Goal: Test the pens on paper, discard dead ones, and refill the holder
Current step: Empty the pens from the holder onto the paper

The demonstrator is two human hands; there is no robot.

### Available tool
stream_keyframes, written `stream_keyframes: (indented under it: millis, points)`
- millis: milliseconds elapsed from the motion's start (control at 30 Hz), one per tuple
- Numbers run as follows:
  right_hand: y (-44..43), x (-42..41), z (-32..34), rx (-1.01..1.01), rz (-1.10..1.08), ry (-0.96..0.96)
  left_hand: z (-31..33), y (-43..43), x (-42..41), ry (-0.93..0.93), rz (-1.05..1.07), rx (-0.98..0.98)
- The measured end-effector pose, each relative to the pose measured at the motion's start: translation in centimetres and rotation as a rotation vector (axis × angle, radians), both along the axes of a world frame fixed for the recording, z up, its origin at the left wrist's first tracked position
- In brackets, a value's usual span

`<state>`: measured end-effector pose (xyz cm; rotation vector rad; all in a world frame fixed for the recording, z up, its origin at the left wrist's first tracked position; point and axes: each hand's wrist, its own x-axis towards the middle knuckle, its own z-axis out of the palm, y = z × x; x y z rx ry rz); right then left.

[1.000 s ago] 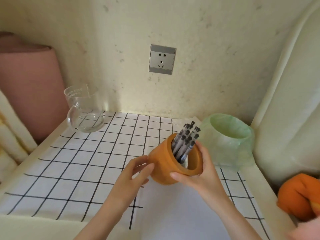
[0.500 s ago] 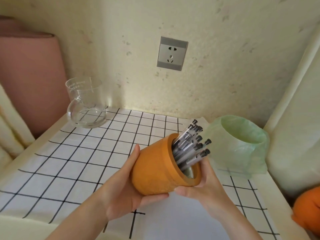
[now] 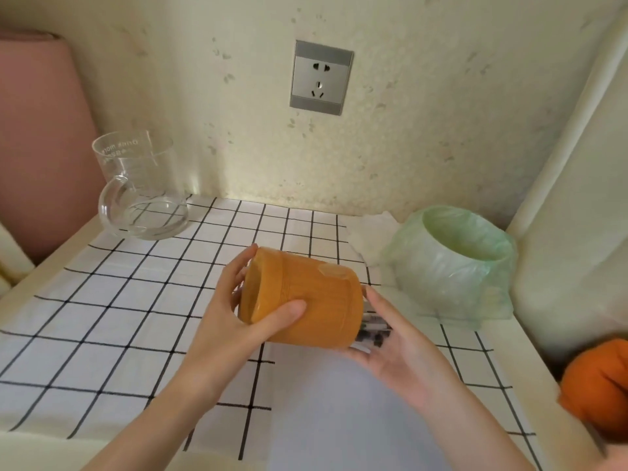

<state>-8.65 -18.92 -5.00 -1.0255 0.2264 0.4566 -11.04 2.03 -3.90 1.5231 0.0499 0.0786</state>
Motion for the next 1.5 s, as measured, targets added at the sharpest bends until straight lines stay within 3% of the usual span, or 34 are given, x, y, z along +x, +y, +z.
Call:
stream_keyframes:
  millis: [433, 767, 1000, 1100, 1333, 1500]
  points:
    - [-1.1, 0.6, 0.6, -0.096, -0.153, -0.027, 0.4, 0.3, -0.1, -0.111, 0.099, 0.007]
    - [-1.0, 0.5, -0.2, -0.171, -0.174, -0.064, -0.1, 1.6, 0.3, -0.009, 0.148, -0.117]
    - [-1.1, 0.3, 0.0, -0.201, -0.192, -0.102, -0.3, 2.1, 0.3, 0.022, 0.16, -0.071]
    - [-1.4, 0.3, -0.3, -0.345, -0.214, -0.146, -0.1, 1.9, 0.1, -0.001, 0.168, -0.013]
    - [-0.8, -0.1, -1.4, -1.103, -0.123, -0.526, -0.2, 1.9, 0.4, -0.043, 0.204, 0.027]
    - [0.2, -0.9, -2.0, -1.286, 0.347, -0.733, -0.2, 1.9, 0.4, -0.056, 0.204, 0.039]
